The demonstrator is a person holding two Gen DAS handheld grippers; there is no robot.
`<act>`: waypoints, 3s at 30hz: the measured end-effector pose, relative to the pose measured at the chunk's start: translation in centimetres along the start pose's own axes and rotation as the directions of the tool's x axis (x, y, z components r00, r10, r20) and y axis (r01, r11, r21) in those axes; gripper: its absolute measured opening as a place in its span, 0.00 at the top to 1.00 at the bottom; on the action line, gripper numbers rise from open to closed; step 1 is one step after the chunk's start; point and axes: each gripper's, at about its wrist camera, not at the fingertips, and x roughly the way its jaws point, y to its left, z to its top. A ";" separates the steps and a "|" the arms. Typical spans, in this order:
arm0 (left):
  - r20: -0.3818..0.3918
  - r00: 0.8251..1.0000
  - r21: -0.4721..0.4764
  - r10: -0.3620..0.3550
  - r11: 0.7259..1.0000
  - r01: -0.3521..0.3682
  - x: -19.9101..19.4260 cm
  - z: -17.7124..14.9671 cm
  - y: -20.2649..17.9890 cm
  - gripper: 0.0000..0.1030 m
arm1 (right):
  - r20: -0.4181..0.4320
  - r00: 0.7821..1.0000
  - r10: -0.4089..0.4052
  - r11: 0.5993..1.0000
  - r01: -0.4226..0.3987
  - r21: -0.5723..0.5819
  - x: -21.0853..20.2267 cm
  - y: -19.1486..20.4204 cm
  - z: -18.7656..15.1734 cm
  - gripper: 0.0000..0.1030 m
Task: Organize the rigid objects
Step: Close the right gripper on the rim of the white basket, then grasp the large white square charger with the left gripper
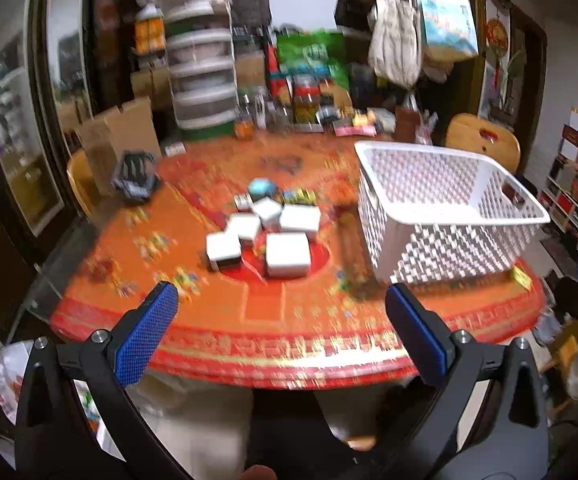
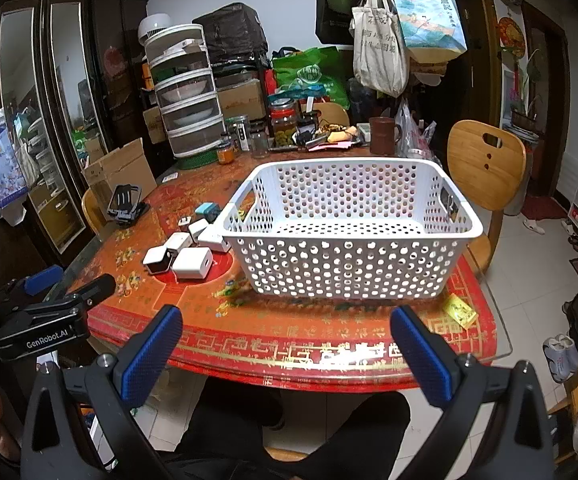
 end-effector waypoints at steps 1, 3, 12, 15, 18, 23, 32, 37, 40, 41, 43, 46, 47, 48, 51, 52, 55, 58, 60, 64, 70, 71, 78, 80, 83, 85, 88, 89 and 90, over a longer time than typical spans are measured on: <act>0.030 0.999 -0.001 0.019 1.000 -0.019 -0.2 0.1 0.2 0.01 | 0.019 1.000 0.003 1.000 -0.003 -0.001 0.0 -0.3 -0.1 0.00; 0.062 0.997 -0.013 0.044 0.999 -0.043 -0.1 0.4 0.8 0.01 | 0.072 0.997 0.007 1.000 -0.008 0.004 0.5 -2.3 -0.2 0.00; -0.051 0.982 0.003 0.179 0.984 -0.179 8.9 2.1 5.1 0.01 | 0.025 0.993 -0.118 0.974 0.111 0.196 7.3 -18.1 5.2 0.00; -0.113 0.976 -0.028 0.188 0.981 -0.192 11.9 1.6 6.9 0.01 | -0.088 0.989 -0.116 0.965 0.134 0.227 10.2 -21.9 6.3 0.00; -0.151 0.971 -0.063 0.186 0.978 -0.198 13.9 1.2 8.5 0.01 | -0.184 0.975 -0.126 0.962 0.165 0.216 12.4 -23.9 6.7 0.00; -0.175 0.961 -0.081 0.216 0.969 -0.233 15.5 1.0 10.4 0.01 | -0.282 0.958 -0.061 0.957 0.136 0.256 15.1 -26.1 6.5 0.08; -0.227 0.945 -0.060 0.235 0.965 -0.255 18.7 1.2 11.6 0.01 | -0.325 0.945 -0.032 0.953 0.127 0.276 16.9 -25.3 6.5 0.36; -0.253 0.948 -0.068 0.194 0.974 -0.218 21.3 1.0 11.8 0.01 | -0.345 0.937 -0.054 0.959 0.146 0.244 17.3 -24.2 6.5 0.59; -0.271 0.948 -0.053 0.165 0.981 -0.186 22.9 1.0 11.7 0.01 | -0.352 0.933 -0.076 0.962 0.162 0.222 17.5 -23.6 6.7 0.67; -0.276 0.949 -0.049 0.151 0.984 -0.171 23.3 1.0 11.6 0.01 | -0.356 0.931 -0.084 0.962 0.169 0.215 17.6 -23.5 6.7 0.68; -0.288 0.949 -0.035 0.125 0.989 -0.140 24.4 1.0 11.2 0.01 | -0.362 0.928 -0.086 0.962 0.172 0.211 17.8 -23.3 6.8 0.73; -0.296 0.950 -0.029 0.093 0.994 -0.107 25.4 0.9 10.6 0.01 | -0.369 0.926 -0.086 0.960 0.176 0.219 18.3 -23.4 6.8 0.76; -0.300 0.950 -0.029 0.084 0.995 -0.097 25.8 0.9 10.4 0.01 | -0.372 0.924 -0.086 0.958 0.180 0.225 18.5 -23.4 6.8 0.76; -0.302 0.950 -0.029 0.078 0.995 -0.091 26.0 0.8 10.2 0.01 | -0.375 0.923 -0.087 0.957 0.183 0.227 18.6 -23.4 6.8 0.77; -0.314 0.948 -0.032 0.052 0.997 -0.065 26.9 0.7 9.9 0.01 | -0.377 0.921 -0.096 0.955 0.192 0.224 18.8 -23.4 6.9 0.77; -0.319 0.947 -0.032 0.049 0.998 -0.062 27.1 0.6 9.8 0.01 | -0.378 0.920 -0.098 0.955 0.194 0.223 18.8 -23.4 6.9 0.77; -0.327 0.944 -0.049 0.036 0.997 -0.055 27.7 0.7 9.9 0.02 | -0.379 0.920 -0.100 0.954 0.197 0.225 18.9 -23.4 6.8 0.77; -0.330 0.943 -0.057 0.033 0.997 -0.054 28.1 0.7 9.9 0.03 | -0.382 0.918 -0.105 0.955 0.201 0.220 18.9 -23.4 6.9 0.77; -0.337 0.941 -0.056 0.035 0.997 -0.057 28.4 0.6 9.9 0.09 | -0.383 0.918 -0.107 0.955 0.203 0.218 18.9 -23.4 6.8 0.77; -0.358 0.934 -0.082 0.010 0.996 -0.042 28.9 0.3 10.0 0.31 | -0.383 0.918 -0.109 0.955 0.203 0.216 18.9 -23.3 6.8 0.77; -0.348 0.937 -0.070 0.033 0.996 -0.061 28.7 0.3 9.7 0.42 | -0.382 0.918 -0.105 0.956 0.200 0.215 18.9 -23.4 6.8 0.77; -0.344 0.938 -0.064 0.041 0.996 -0.067 28.7 0.3 9.6 0.42 | -0.382 0.918 -0.105 0.955 0.200 0.218 18.9 -23.3 6.8 0.77; -0.323 0.942 -0.046 0.090 0.993 -0.110 27.9 0.3 9.6 0.43 | -0.384 0.917 -0.108 0.956 0.202 0.212 19.0 -23.3 6.8 0.77; -0.311 0.944 -0.038 0.108 0.991 -0.126 27.5 0.6 9.7 0.43 | -0.384 0.917 -0.107 0.956 0.200 0.212 19.0 -23.3 6.8 0.77; -0.289 0.948 -0.024 0.133 0.989 -0.146 26.7 1.3 9.8 0.43 | -0.382 0.918 -0.108 0.956 0.202 0.213 19.0 -23.2 6.8 0.77; -0.278 0.949 -0.014 0.147 0.988 -0.157 26.4 1.8 9.8 0.43 | -0.382 0.918 -0.106 0.957 0.198 0.212 19.1 -23.1 6.8 0.77; -0.260 0.949 0.013 0.180 0.983 -0.183 25.9 2.8 9.6 0.43 | -0.379 0.920 -0.098 0.958 0.190 0.213 19.1 -23.3 6.8 0.77; -0.250 0.948 0.027 0.196 0.980 -0.195 25.7 3.4 9.4 0.43 | -0.378 0.921 -0.096 0.959 0.188 0.213 19.1 -23.3 6.8 0.77; -0.242 0.949 0.036 0.204 0.979 -0.201 25.5 3.8 9.3 0.43 | -0.377 0.921 -0.095 0.959 0.186 0.212 19.1 -23.2 6.8 0.77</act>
